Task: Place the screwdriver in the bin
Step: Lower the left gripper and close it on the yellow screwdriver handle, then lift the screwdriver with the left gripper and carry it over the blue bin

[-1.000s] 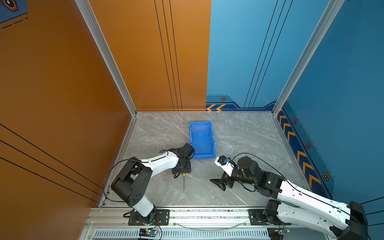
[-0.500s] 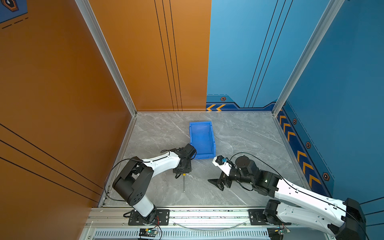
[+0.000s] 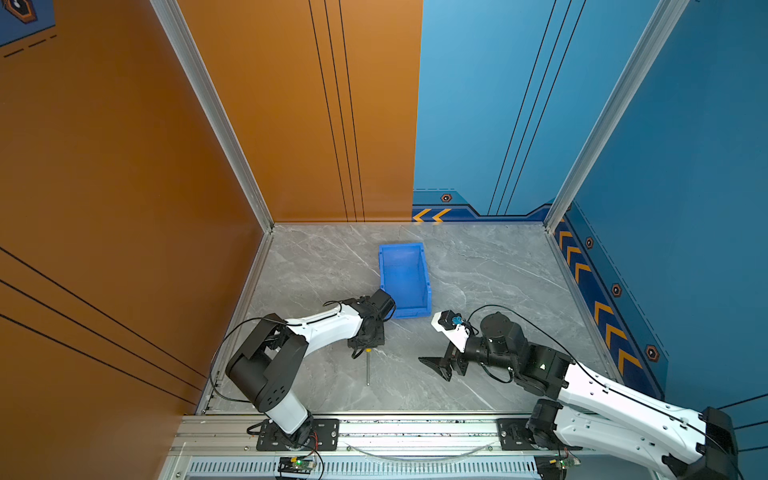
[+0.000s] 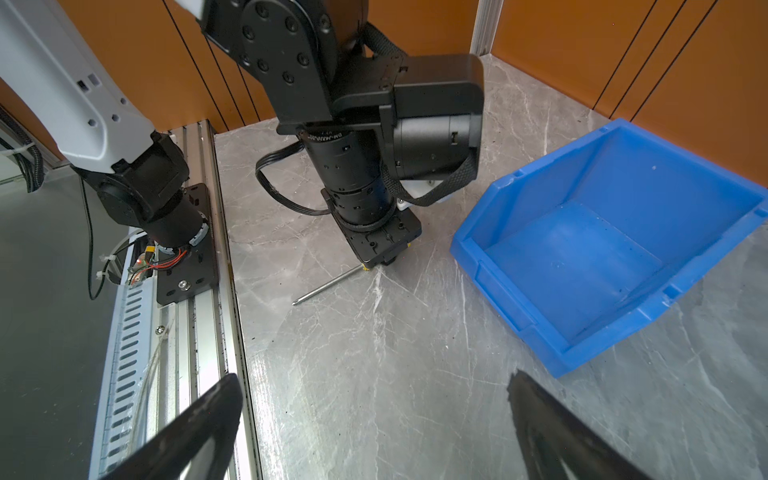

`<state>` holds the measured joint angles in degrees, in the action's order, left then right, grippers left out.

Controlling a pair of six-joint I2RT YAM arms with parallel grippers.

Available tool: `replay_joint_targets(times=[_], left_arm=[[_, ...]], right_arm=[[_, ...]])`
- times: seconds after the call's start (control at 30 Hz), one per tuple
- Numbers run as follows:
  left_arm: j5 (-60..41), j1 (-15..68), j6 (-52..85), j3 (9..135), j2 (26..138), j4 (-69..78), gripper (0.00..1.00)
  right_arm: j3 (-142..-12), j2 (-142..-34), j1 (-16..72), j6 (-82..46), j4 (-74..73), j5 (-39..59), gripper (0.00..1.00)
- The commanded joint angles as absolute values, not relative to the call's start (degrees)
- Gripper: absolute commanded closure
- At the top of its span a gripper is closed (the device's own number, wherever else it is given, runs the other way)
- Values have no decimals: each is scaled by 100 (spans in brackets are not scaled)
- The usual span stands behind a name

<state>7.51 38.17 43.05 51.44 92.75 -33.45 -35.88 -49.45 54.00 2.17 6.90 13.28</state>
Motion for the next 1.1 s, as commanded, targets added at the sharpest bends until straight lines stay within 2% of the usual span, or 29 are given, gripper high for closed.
replay_joint_targets(times=[0.0,0.33,0.63,0.83,1.07], left_arm=[[848,3906,4419,5132,9292,-3554,98],[1170,3936,4430,5510,8811,-4161,100],[1363,3911,4344,6399,8481,-4816,100],[1174,3816,4218,7160,8639,-4856,100],[895,3564,3864,8437,9400,-4845,100]], right_arm=[[-3498,-4787,5353,290,801,1206,0],[-3511,-4659,5283,371,871,1170,0],[-3542,-4457,5103,402,886,1278,0],[-3619,-4481,4903,470,923,1334,0],[-3911,-4813,4678,574,945,1075,0]])
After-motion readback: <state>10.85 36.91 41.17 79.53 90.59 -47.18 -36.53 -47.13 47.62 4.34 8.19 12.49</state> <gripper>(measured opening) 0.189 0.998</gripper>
